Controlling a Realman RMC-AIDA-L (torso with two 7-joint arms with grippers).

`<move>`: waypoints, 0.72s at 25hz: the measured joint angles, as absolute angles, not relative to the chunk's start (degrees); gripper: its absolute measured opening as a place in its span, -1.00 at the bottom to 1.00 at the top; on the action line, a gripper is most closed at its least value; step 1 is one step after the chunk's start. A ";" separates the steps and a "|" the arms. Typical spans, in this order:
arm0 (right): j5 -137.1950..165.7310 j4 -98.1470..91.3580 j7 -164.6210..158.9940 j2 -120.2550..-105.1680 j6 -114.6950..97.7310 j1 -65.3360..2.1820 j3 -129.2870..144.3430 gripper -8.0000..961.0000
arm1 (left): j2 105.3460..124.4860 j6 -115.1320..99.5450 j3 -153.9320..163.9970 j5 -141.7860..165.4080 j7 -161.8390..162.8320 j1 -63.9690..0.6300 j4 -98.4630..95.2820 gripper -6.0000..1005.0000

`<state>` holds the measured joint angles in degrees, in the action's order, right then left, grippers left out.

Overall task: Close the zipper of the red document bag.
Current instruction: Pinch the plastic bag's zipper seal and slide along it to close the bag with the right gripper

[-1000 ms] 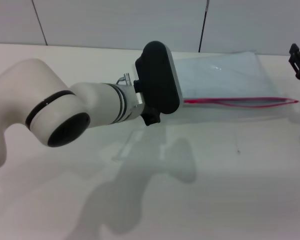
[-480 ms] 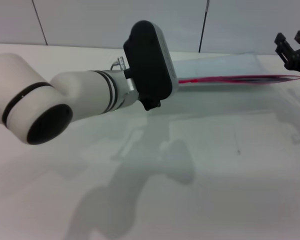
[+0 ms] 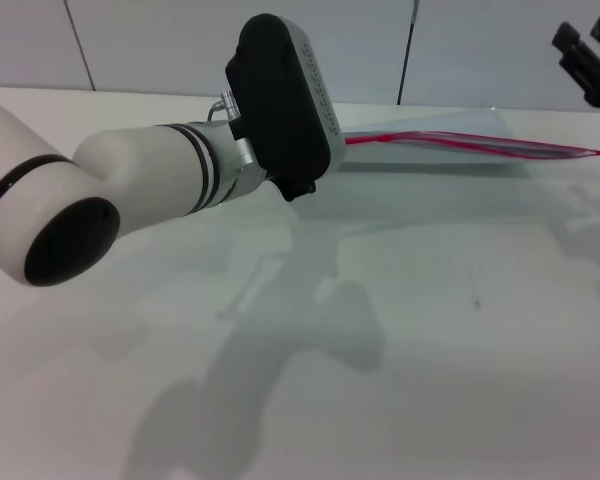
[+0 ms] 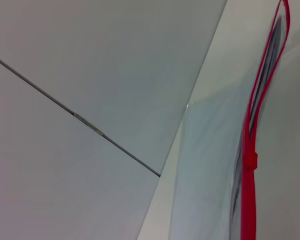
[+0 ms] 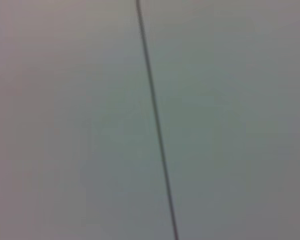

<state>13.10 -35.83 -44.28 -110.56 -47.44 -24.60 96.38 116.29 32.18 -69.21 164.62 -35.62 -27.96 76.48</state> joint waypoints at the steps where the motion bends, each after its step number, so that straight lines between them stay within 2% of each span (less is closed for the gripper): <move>1: 15.35 -37.36 -45.54 -110.43 -47.33 -24.01 95.64 0.13 | 116.29 32.13 -69.24 164.62 -35.63 -27.89 76.61 -0.86; 4: 24.38 -41.53 -50.54 -110.36 -45.58 -22.77 92.73 0.13 | 116.29 31.89 -69.25 164.62 -35.64 -27.75 76.88 -0.86; 9: 43.72 -49.49 -61.93 -111.17 -40.36 -22.00 88.04 0.13 | 116.28 31.62 -69.26 164.62 -35.69 -27.39 78.04 -0.86; 12: 54.75 -53.02 -67.76 -112.64 -38.74 -21.74 84.96 0.13 | 116.27 31.03 -69.27 164.62 -35.76 -27.20 78.45 -0.85; 15: 65.60 -55.86 -72.26 -115.07 -38.56 -21.55 80.39 0.12 | 116.28 30.81 -69.26 164.62 -35.82 -27.18 78.47 -0.85; 18: 73.40 -58.68 -77.01 -115.98 -38.91 -21.38 77.81 0.12 | 116.29 30.61 -69.26 164.62 -35.93 -27.16 78.57 -0.85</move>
<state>73.40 -58.68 -77.01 -115.98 -38.91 -21.38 77.81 116.29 30.61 -69.26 164.62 -35.93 -27.16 78.57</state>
